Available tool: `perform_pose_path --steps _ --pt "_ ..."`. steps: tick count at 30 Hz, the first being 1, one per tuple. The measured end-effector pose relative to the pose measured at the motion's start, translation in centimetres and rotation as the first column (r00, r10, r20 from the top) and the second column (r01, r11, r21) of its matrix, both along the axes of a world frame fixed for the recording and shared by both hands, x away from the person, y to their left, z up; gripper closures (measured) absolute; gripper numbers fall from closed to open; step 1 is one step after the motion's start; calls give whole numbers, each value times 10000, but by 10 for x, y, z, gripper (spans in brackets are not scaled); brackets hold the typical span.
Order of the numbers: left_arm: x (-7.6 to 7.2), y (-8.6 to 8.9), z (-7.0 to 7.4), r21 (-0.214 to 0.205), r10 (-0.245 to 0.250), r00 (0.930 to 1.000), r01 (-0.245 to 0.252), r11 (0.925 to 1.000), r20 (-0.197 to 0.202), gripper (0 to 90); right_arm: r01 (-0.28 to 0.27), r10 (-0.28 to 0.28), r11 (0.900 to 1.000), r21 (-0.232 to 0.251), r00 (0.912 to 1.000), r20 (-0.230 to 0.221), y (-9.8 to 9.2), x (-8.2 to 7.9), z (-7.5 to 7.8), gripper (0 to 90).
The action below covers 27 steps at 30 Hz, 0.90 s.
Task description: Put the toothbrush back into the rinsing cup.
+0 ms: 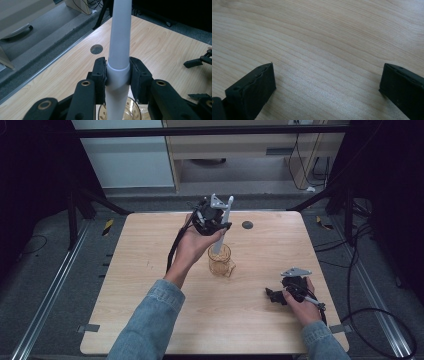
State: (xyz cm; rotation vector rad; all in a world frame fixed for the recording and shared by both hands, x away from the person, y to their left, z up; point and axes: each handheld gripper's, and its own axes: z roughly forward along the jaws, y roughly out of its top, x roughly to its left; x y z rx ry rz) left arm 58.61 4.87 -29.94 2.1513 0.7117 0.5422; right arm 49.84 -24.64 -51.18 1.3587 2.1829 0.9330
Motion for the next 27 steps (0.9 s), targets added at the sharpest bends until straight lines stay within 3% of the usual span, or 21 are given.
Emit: perform_pose_path --steps 4,7,13,27 --pt "0 -1 -5 -49 17 10000 -17 10000 -13 678 -65 67 9999 -139 9999 135 -1 1 -1 3" --pt "0 -1 -8 -85 27 10000 -27 10000 11 679 0 0 10000 -8 10000 -4 0 0 0 3" --pt "-1 -1 -12 -64 34 9995 -32 10000 328 678 0 0 10000 -27 10000 24 0 0 0 3" --pt "-1 0 -24 -208 89 9997 -84 9997 243 678 -50 51 9999 -106 9999 101 -1 0 -1 3"
